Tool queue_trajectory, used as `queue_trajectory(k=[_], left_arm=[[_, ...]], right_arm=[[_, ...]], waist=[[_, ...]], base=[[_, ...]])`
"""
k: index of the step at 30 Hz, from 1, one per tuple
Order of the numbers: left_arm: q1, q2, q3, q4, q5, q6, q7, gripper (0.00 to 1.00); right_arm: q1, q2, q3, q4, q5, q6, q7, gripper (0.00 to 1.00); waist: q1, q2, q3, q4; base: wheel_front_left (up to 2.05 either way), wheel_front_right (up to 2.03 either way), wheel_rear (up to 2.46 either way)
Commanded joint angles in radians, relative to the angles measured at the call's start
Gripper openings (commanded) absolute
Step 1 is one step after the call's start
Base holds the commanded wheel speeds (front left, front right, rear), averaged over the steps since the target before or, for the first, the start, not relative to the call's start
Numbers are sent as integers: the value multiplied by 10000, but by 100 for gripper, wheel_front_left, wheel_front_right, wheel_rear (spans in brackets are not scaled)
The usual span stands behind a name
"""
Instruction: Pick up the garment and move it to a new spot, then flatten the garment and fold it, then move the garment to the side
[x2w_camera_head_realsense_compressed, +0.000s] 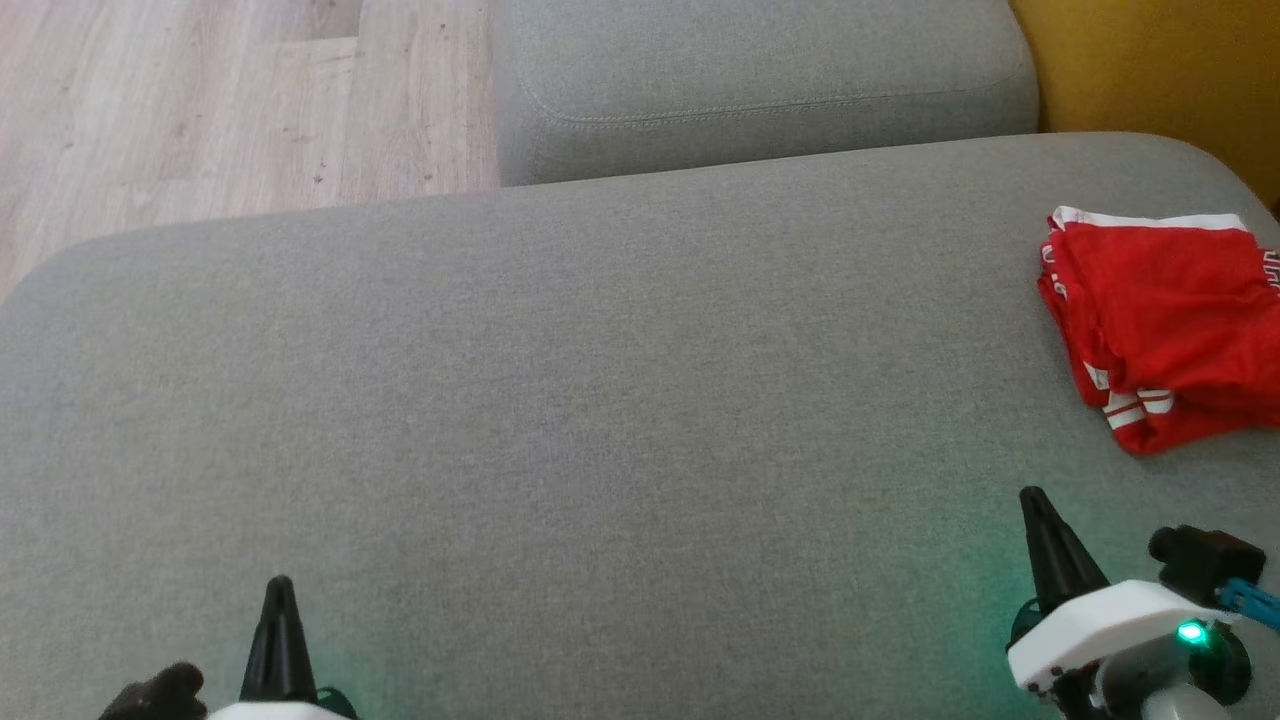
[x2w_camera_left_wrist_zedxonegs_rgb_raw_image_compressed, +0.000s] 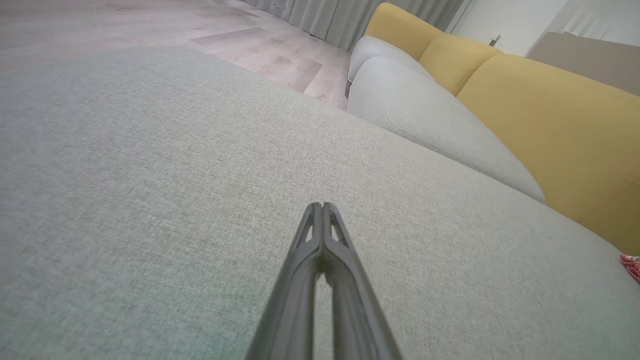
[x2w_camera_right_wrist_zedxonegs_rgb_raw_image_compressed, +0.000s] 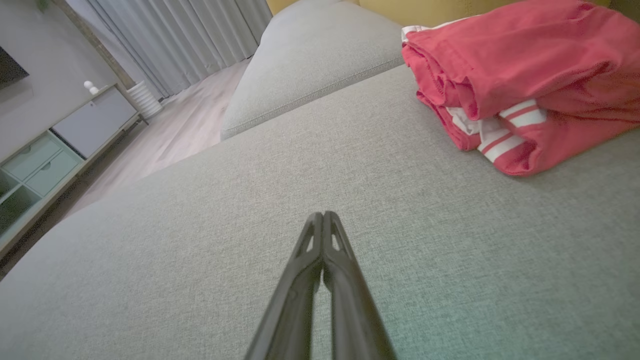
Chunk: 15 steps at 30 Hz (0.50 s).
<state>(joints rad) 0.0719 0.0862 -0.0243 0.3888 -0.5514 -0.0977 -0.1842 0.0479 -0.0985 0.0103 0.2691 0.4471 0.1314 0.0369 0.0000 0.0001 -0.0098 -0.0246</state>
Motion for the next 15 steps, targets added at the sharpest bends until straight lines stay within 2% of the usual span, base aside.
queue_trajectory(k=[1, 15], left_arm=[[-479, 44, 225, -354, -280, -56, 86, 0], [-649, -8, 373, -495, -1612, -91, 458, 0]], right_arm=[[-582, 37, -90, -334, 341, -1, 7, 0], [-707, 94, -237, -323, 1799, -2, 103, 0]], waist=[[0, -1, 2, 4], [0, -1, 18, 35]], base=[[0, 0, 0], [0, 0, 0]])
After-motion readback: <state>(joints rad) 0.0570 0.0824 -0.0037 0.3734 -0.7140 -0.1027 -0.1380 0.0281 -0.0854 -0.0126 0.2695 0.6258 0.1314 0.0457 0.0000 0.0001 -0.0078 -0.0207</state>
